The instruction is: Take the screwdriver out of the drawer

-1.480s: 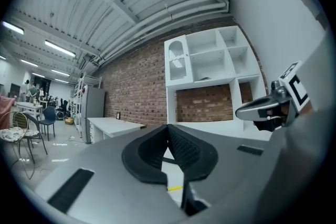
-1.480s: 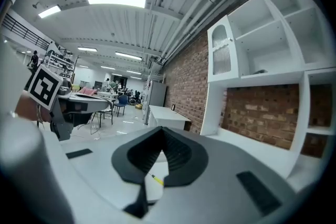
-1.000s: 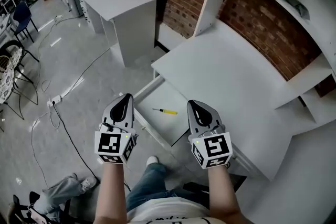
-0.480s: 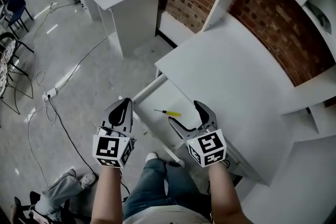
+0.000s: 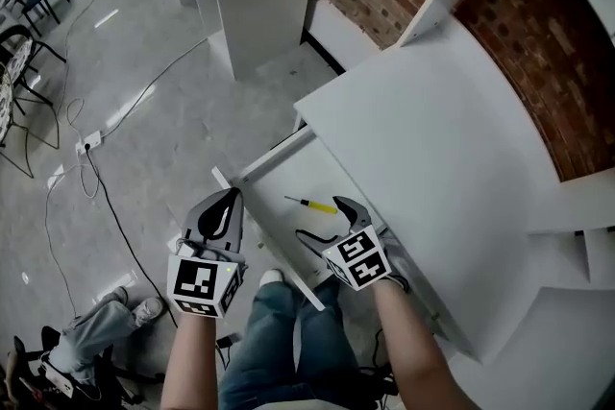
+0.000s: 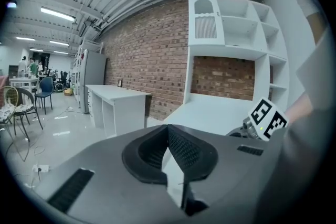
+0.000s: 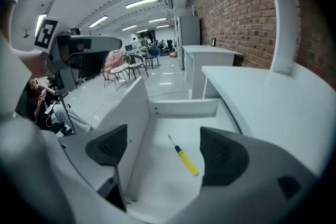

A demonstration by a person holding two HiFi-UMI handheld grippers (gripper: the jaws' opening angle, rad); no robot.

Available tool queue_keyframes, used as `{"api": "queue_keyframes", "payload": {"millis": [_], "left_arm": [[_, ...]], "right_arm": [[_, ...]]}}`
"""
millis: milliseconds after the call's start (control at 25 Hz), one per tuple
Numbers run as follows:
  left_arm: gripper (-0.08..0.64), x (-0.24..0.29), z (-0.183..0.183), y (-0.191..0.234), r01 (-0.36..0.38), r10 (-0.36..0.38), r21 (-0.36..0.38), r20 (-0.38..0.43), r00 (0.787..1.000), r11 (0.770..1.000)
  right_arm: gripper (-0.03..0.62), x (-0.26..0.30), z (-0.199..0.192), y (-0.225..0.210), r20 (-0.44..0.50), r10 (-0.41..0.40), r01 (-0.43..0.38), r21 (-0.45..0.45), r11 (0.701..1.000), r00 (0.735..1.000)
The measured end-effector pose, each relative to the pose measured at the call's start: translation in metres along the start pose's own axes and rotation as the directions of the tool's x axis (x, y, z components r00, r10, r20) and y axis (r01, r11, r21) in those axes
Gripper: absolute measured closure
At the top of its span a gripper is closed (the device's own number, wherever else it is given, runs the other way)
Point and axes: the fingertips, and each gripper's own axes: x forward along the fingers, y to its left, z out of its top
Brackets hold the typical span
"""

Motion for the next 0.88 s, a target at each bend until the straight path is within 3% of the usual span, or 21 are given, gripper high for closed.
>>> {"api": "queue_keyframes", "payload": {"millis": [320,600,760,840,880], "left_arm": [[0.546,0.017,-0.024,-0.002,-0.02,0.02,-0.009,-0.037,0.999,1.0],[0.546,0.015,-0.038,0.007,-0.066,0.064,-0.024,-0.068,0.996,0.998],[0.546,0.013,-0.05,0.008,-0.08,0.076,-0.048,-0.079,0.994,0.996],[0.546,0.01,-0.055,0.008,-0.079,0.075,-0.053,-0.085,0.994,0.995],[0.546,0.009,-0.056,0.007,-0.077,0.072,-0.052,-0.087,0.994,0.996]], "right_arm": [[0.179,0.083,-0.08,-0.035,-0.227,0.059,-0.052,0.036,0.998,0.972],[0.257,0.12,-0.117,-0.053,-0.354,0.048,-0.046,0.014,0.999,0.934],[0.429,0.122,-0.117,-0.07,-0.361,-0.061,0.052,-0.034,0.998,0.93],[0.511,0.122,-0.119,-0.07,-0.362,-0.076,0.072,-0.026,0.997,0.929],[0.514,0.123,-0.119,-0.068,-0.367,-0.078,0.071,-0.032,0.997,0.927]]}}
